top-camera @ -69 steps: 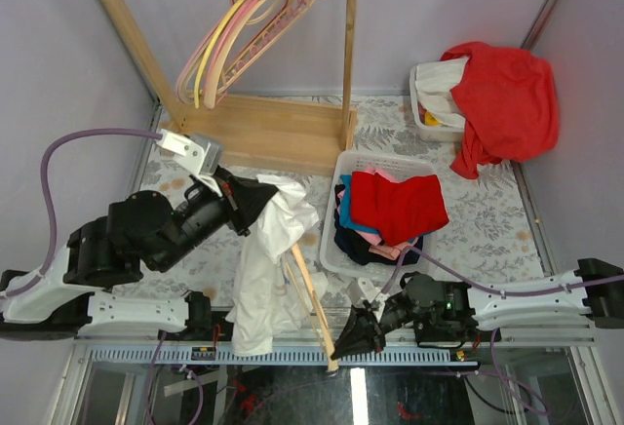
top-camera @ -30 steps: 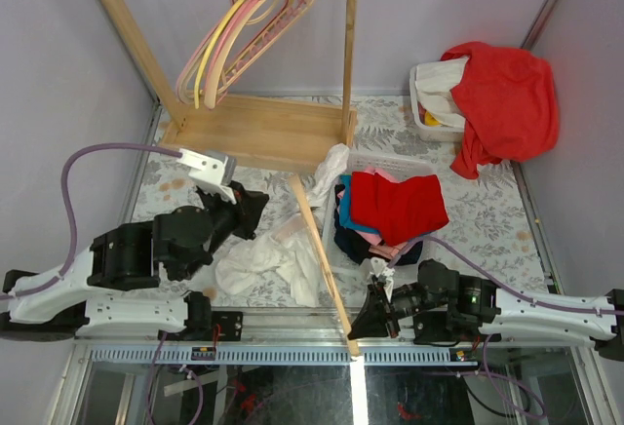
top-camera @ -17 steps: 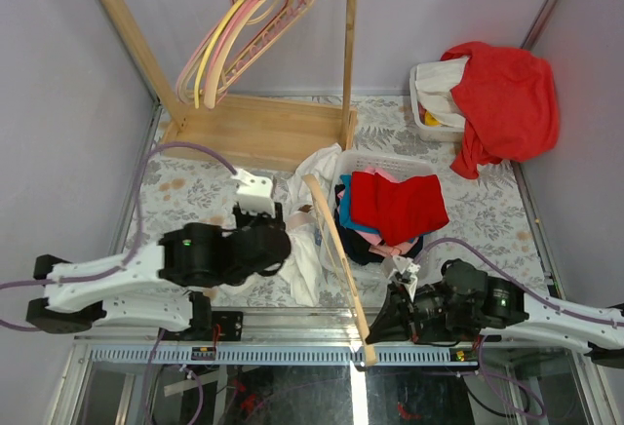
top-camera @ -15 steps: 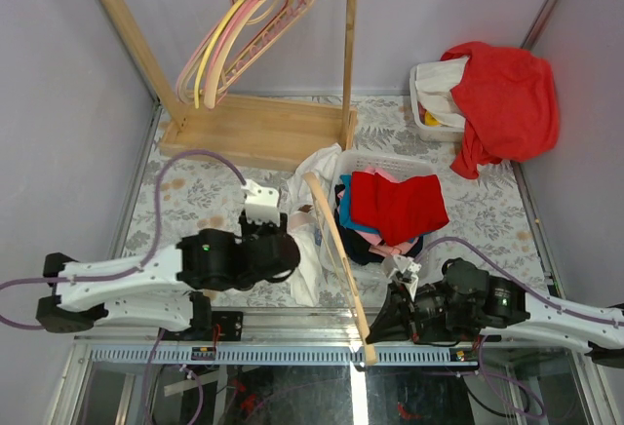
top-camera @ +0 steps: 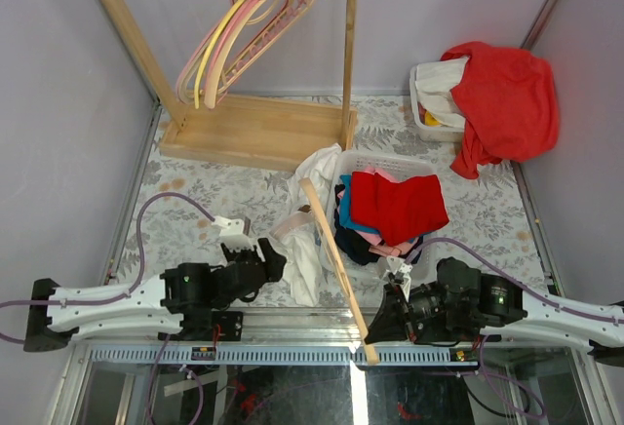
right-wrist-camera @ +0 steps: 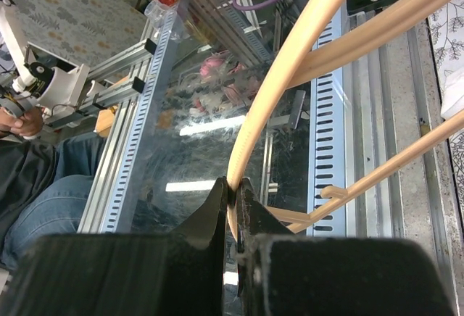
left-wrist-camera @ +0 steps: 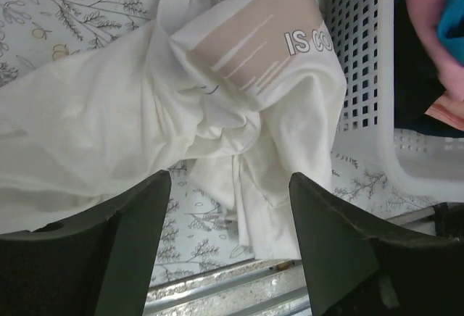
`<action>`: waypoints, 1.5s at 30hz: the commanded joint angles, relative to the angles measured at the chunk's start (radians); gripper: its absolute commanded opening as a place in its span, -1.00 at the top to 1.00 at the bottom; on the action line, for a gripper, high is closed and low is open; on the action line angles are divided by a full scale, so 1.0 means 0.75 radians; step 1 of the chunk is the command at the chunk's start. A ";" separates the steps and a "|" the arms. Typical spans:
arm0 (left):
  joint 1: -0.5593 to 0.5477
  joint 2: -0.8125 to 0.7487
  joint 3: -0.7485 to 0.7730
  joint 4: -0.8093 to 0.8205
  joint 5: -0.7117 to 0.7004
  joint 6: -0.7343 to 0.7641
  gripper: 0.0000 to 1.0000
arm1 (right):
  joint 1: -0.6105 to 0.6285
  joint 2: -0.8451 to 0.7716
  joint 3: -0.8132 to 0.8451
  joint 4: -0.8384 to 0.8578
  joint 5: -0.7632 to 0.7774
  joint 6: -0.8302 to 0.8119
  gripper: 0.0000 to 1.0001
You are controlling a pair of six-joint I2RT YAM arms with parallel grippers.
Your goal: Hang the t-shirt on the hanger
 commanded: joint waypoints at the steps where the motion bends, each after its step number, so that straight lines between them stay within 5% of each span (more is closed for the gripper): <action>1: 0.084 -0.014 -0.071 0.365 -0.050 0.120 -0.36 | -0.004 -0.019 0.096 -0.012 0.013 -0.032 1.00; 4: 0.231 0.049 -0.062 0.401 -0.014 0.182 -0.32 | -0.004 -0.045 0.099 -0.028 0.033 -0.026 1.00; 10: 0.511 0.246 -0.016 0.636 0.184 0.381 0.12 | -0.004 -0.108 0.132 -0.114 0.066 -0.036 1.00; 16: 0.540 0.326 0.001 0.755 0.328 0.456 0.51 | -0.004 -0.172 0.137 -0.173 0.092 -0.034 1.00; 24: 0.539 0.160 -0.028 0.652 0.465 0.486 0.05 | -0.004 -0.164 0.138 -0.174 0.071 -0.043 1.00; 37: 0.539 0.380 -0.096 0.715 0.478 0.468 0.16 | -0.004 -0.129 0.127 -0.143 0.050 -0.040 1.00; 41: 0.538 0.410 -0.065 0.720 0.465 0.486 0.36 | -0.004 -0.131 0.118 -0.131 0.042 -0.034 1.00; 45: 0.539 0.407 0.068 0.633 0.396 0.565 0.98 | -0.004 -0.123 0.115 -0.119 0.036 -0.032 1.00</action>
